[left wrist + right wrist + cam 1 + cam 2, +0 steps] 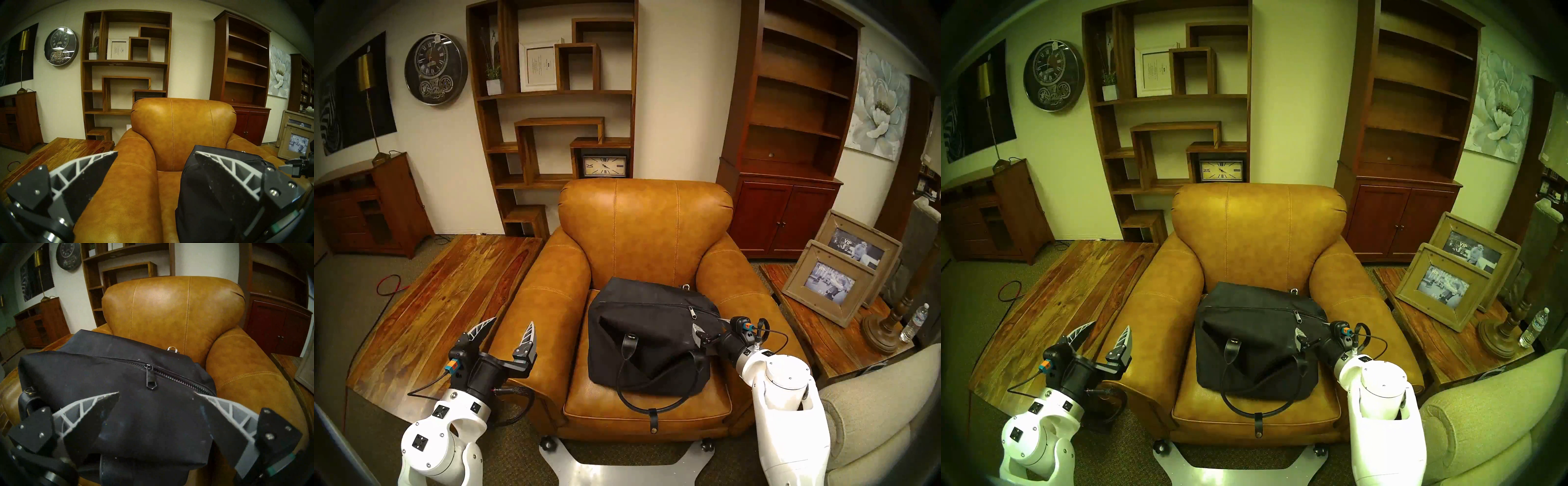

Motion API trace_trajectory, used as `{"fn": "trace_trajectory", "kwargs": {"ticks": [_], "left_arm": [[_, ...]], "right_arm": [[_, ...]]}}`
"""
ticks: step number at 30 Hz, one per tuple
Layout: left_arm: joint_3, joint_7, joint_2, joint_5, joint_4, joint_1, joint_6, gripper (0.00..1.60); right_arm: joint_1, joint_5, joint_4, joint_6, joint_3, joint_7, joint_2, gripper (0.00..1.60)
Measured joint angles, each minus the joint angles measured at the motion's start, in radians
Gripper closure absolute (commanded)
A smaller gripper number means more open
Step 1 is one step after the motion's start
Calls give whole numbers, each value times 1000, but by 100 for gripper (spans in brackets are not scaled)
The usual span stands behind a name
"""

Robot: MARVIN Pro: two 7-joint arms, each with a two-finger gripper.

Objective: Open a bag with a zipper

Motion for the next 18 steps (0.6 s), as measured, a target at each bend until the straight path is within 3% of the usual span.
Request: {"fn": "trace_trajectory", "kwargs": {"ticks": [13, 16, 18], "left_arm": [[0, 0, 0, 0, -1, 2, 0, 0], [0, 0, 0, 0, -1, 2, 0, 0], [0, 0, -1, 0, -1, 2, 0, 0]], "right_arm": [[59, -13, 68, 14, -22, -3, -3, 1], [73, -13, 94, 15, -24, 0, -2, 19], [82, -13, 111, 16, -24, 4, 0, 23]]}}
